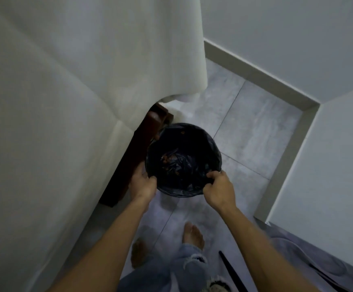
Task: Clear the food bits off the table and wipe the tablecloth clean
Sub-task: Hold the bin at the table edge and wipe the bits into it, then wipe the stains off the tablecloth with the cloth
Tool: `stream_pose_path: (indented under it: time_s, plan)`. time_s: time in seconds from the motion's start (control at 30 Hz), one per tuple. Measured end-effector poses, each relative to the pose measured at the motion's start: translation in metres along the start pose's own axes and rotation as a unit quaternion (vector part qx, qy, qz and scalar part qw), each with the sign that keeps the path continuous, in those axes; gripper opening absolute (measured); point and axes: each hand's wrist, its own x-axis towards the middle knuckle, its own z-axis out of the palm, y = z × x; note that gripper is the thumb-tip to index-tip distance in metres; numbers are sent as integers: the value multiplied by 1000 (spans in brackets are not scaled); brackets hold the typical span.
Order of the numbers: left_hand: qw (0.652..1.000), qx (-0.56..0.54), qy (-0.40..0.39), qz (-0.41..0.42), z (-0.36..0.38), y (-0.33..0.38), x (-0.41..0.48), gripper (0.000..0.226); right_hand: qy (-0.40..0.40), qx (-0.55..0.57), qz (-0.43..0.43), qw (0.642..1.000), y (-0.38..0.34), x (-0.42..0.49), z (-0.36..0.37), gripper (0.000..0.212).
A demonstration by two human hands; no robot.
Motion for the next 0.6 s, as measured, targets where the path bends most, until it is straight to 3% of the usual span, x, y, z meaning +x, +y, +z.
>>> stream_pose_path:
  time_s: [0.23, 0.6]
  plan:
    - [997, 43, -54, 39, -49, 53, -115, 53, -3, 17, -97, 995, -70, -113, -67, 41]
    - [987, 31, -87, 130, -151, 141, -291, 40, -51, 20, -169, 984, -163, -289, -174, 42]
